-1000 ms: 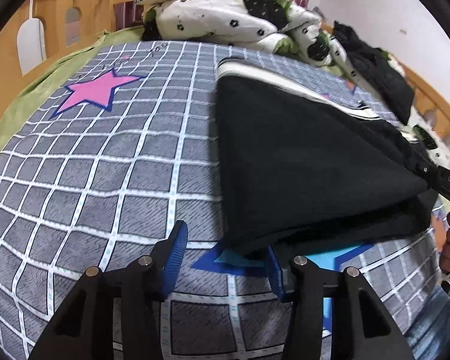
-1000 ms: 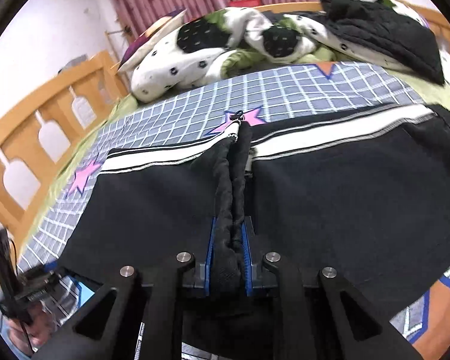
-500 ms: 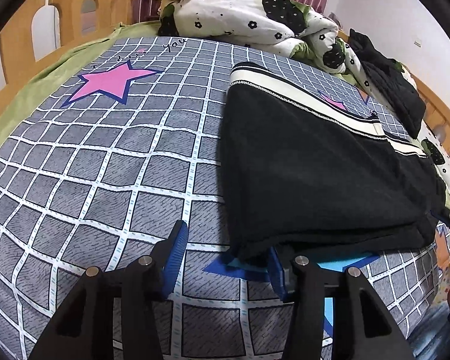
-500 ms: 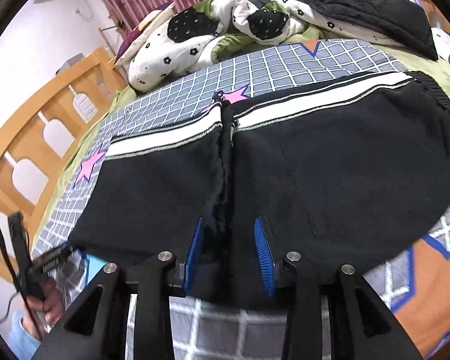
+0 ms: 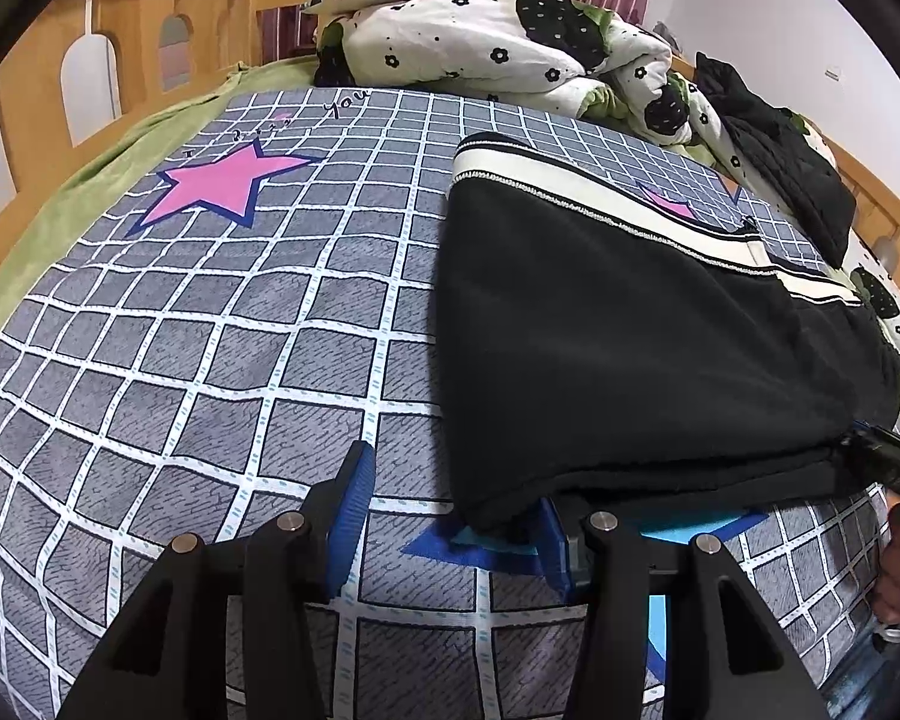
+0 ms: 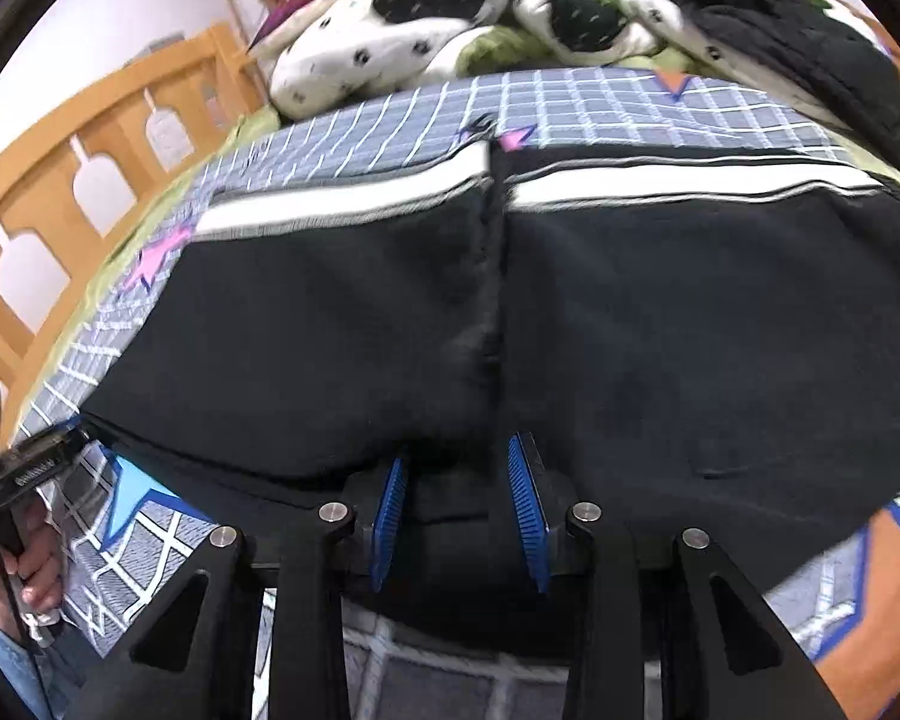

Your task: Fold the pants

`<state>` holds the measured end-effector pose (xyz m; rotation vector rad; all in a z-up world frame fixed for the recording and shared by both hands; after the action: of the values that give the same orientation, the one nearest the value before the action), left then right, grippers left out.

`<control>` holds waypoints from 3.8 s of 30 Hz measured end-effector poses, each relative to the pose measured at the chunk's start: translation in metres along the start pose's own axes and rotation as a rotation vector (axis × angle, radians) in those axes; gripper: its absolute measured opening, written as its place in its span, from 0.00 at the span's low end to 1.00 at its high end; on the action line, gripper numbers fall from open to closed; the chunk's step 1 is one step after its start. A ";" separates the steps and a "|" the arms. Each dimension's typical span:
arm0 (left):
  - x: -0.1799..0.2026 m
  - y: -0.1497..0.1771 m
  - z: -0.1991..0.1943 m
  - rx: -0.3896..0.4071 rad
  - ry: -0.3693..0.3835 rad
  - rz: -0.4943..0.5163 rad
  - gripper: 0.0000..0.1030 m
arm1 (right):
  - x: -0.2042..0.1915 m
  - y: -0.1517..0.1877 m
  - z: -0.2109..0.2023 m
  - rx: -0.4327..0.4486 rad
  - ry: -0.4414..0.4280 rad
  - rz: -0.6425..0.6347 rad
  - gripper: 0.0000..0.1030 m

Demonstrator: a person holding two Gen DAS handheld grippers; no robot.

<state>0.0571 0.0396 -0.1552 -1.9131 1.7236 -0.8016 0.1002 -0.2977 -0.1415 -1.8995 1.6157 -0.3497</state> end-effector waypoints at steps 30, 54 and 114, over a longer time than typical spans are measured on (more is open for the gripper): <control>0.015 -0.011 -0.039 0.096 0.167 0.076 0.47 | 0.019 -0.001 -0.080 0.271 0.089 -0.033 0.29; 0.032 -0.021 -0.002 -0.059 0.161 0.020 0.48 | 0.092 0.015 -0.107 0.249 0.259 0.173 0.49; -0.125 -0.129 0.008 0.023 0.135 -0.232 0.09 | 0.062 -0.122 -0.065 0.362 0.154 0.174 0.14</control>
<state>0.1500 0.1797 -0.0909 -2.1124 1.5777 -1.0518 0.1740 -0.3677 -0.0287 -1.4804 1.6702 -0.6781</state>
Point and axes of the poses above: each gripper's, at about its wrist camera, not at the fingertips, and z roughly the way its jaws point, x to its right, y to its underside, the point moved 1 cm from there along z, roughly the way its jaws point, and after that the axes turned 3 degrees about x, right-handed, at the moved point
